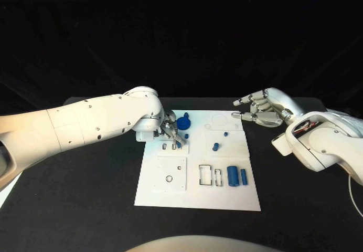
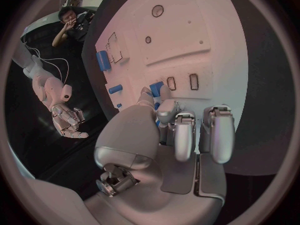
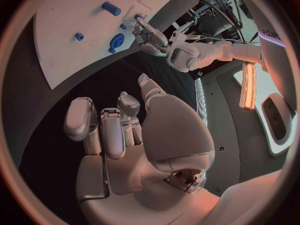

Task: Assemble the parts on the task board

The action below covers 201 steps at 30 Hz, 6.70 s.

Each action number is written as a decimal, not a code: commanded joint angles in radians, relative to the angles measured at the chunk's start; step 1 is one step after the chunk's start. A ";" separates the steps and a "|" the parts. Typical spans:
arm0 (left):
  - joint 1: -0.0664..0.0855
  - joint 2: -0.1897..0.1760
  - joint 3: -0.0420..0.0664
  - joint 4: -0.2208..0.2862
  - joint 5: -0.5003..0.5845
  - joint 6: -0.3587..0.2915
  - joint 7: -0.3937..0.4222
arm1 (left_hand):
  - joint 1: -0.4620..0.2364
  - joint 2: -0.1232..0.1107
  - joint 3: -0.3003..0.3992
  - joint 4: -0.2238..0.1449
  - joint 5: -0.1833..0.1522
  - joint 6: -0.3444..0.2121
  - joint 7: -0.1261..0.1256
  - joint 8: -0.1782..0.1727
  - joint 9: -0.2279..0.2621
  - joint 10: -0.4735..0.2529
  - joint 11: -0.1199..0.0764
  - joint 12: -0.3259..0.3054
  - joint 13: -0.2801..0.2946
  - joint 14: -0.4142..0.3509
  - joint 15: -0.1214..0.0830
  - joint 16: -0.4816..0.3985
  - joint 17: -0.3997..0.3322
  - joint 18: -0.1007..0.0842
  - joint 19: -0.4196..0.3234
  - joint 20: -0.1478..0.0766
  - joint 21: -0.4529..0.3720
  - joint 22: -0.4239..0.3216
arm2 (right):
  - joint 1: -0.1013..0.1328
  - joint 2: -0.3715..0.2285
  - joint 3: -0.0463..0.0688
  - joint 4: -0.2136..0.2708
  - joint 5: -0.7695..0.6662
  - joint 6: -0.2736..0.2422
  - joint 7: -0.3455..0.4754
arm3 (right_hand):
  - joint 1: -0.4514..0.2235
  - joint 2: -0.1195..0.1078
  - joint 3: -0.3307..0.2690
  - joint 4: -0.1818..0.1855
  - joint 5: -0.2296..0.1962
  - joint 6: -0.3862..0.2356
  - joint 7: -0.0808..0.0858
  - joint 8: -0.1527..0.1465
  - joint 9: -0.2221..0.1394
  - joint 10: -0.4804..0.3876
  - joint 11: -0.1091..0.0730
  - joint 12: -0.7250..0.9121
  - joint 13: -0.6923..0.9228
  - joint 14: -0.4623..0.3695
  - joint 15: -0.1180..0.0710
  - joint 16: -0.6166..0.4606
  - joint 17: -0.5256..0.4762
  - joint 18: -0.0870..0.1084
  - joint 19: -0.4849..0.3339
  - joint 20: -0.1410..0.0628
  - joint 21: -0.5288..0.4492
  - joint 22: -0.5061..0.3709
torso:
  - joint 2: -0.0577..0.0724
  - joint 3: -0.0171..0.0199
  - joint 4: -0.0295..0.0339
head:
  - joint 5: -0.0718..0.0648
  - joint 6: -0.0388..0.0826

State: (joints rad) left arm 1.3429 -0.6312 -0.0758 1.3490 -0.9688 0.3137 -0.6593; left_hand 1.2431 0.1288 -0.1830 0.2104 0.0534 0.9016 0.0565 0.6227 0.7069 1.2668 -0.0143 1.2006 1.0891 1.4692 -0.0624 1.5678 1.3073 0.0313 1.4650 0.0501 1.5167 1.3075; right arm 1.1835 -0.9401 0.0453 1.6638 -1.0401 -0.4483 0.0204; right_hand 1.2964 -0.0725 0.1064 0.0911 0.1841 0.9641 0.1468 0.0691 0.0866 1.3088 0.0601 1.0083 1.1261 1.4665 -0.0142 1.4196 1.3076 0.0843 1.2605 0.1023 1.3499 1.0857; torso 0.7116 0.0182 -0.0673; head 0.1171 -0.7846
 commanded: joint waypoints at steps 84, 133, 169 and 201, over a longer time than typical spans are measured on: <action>-0.085 -0.147 -0.002 0.202 -0.090 -0.340 0.002 | -0.138 -0.233 0.991 -0.271 0.078 -0.021 0.004 -0.040 0.122 0.018 0.003 -0.034 -0.004 0.102 -0.005 0.003 0.263 -0.004 0.040 -0.005 -0.006 0.147 | -0.005 0.004 -0.001 -0.015 0.002 0.046 0.005 | 0.012 0.002 -0.011 0.001 0.007 0.008 0.001 0.005 0.002 -0.007 -0.001 -0.010 -0.005 0.050 0.001 -0.011 0.017 0.016 -0.014 -0.003 -0.011 -0.013 | -0.006 0.0051 0.0143 | 0.004 -0.019; -0.084 -0.104 -0.002 0.163 -0.102 -0.227 -0.006 | -0.200 -0.242 0.977 -0.260 0.156 0.006 -0.011 -0.024 0.146 0.056 -0.009 -0.002 0.029 0.102 -0.014 0.003 0.263 -0.007 0.048 -0.013 -0.001 0.159 | -0.005 0.002 -0.001 -0.004 0.001 0.055 0.000 | 0.013 0.004 -0.013 0.002 0.008 0.009 0.001 0.005 0.002 -0.008 -0.001 -0.010 -0.006 0.050 0.001 -0.012 0.017 0.016 -0.014 -0.003 -0.012 -0.013 | -0.007 0.0058 0.0139 | 0.003 -0.032; -0.081 -0.072 -0.002 0.119 -0.101 -0.174 -0.010 | -0.340 -0.229 0.856 -0.177 0.152 0.056 -0.033 -0.016 0.121 0.080 -0.027 0.020 0.052 0.102 -0.031 0.003 0.263 -0.007 0.051 -0.030 -0.005 0.158 | -0.005 -0.001 -0.001 0.001 0.001 0.056 -0.002 | 0.014 0.004 -0.015 0.003 0.009 0.010 0.001 0.005 0.003 -0.009 -0.001 -0.013 -0.008 0.049 0.001 -0.015 0.013 0.018 -0.020 -0.004 -0.017 -0.023 | -0.007 0.0052 0.0143 | -0.003 -0.035; -0.076 -0.121 0.014 0.153 -0.096 -0.221 -0.015 | -0.366 -0.208 0.451 -0.044 0.040 0.073 -0.035 -0.002 0.054 0.081 -0.028 0.023 0.056 0.102 -0.032 0.003 0.263 -0.006 0.051 -0.032 -0.011 0.157 | -0.005 -0.001 -0.001 -0.002 0.001 0.058 0.000 | 0.017 0.007 -0.019 0.003 0.015 0.011 0.000 0.005 0.004 -0.017 -0.002 -0.027 -0.020 0.045 0.000 -0.025 0.000 0.022 -0.034 -0.004 -0.028 -0.044 | -0.007 0.0051 0.0153 | -0.005 -0.032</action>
State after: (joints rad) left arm 1.2634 -0.7508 -0.0637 1.4943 -1.0740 0.0928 -0.6718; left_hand 0.8696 -0.0803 0.2737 0.1641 0.0978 0.9696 0.0210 0.6148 0.7617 1.3471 -0.0447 1.2237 1.1472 1.4675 -0.0857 1.5677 1.3079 0.0316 1.4686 0.0250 1.5121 1.3077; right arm 1.1794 -0.9415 0.0441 1.6615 -1.0356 -0.4023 0.0169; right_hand 1.3044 -0.0646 0.0924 0.0940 0.1920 0.9705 0.1476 0.0691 0.0893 1.2982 0.0570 0.9836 1.1069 1.4665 -0.0142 1.4003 1.3073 0.0995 1.2354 0.0986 1.3282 1.0430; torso 0.7048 0.0232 -0.0524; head 0.1120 -0.8162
